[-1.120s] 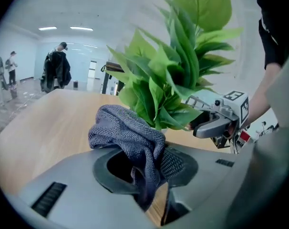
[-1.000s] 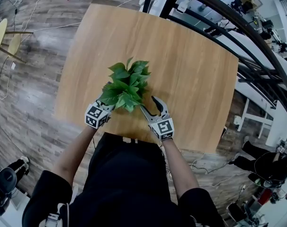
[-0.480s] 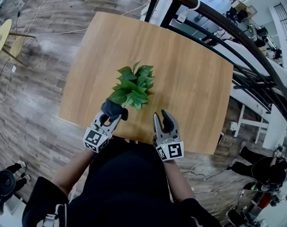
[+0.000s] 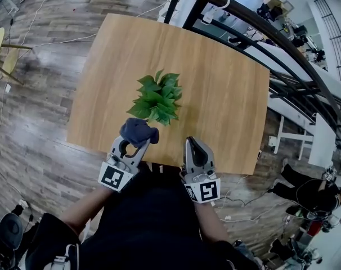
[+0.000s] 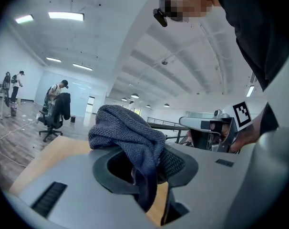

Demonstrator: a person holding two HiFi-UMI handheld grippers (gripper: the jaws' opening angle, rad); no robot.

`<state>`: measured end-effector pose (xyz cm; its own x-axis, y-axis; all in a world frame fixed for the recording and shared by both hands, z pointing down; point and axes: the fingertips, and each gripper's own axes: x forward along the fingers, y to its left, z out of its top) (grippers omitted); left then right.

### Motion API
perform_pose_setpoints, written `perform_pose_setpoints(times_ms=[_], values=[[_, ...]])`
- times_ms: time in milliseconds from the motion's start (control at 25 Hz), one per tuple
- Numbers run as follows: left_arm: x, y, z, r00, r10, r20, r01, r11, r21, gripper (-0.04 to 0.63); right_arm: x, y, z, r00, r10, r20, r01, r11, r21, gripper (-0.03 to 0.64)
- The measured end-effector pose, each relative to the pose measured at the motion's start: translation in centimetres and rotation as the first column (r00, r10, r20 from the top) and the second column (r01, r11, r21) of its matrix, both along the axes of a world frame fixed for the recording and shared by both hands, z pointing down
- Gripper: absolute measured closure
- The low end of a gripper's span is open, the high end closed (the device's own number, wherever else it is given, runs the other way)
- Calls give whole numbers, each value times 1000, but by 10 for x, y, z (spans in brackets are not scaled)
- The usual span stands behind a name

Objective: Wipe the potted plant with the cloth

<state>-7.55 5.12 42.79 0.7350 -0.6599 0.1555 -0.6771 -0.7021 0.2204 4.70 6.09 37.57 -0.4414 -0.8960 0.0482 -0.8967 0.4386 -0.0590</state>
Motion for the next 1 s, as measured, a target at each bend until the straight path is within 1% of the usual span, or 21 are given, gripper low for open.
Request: perform_pose_setpoints(times_ms=[160, 320, 400, 440, 520, 680, 760, 880, 1000], values=[[4, 4, -4, 1000, 16, -3, -16, 1000, 26, 462, -5, 6, -10, 1000, 11, -19, -10, 999, 33, 589], [4, 11, -14, 999, 16, -33, -15, 999, 32, 462, -7, 12, -21, 1000, -4, 24, 2, 998, 69, 589], [8, 15, -19, 999, 33, -39, -32, 999, 35, 462, -3, 12, -26, 1000, -10, 10, 9, 997, 80, 589], [10, 17, -22, 999, 33, -31, -32, 998, 47, 462, 0, 12, -29, 1000, -12, 2, 12, 997, 81, 589], [15, 20, -27, 1000, 14, -11, -13, 997, 74, 462, 6, 9, -32, 1000, -12, 3, 12, 998, 65, 589], [21, 18, -33, 999, -15, -34, 17, 998, 67, 462, 4, 2, -31, 999, -17, 31, 16, 1000, 26, 591], [21, 16, -34, 999, -30, -24, 32, 996, 77, 462, -2, 1, -28, 999, -37, 12, 36, 999, 24, 597], [20, 15, -35, 995, -95, 15, 93, 991, 95, 462, -4, 1, -28, 999, -51, -13, 51, 998, 31, 597], [20, 19, -39, 990, -137, 25, 134, 985, 108, 462, -2, 2, -29, 999, -40, -1, 40, 999, 25, 598]])
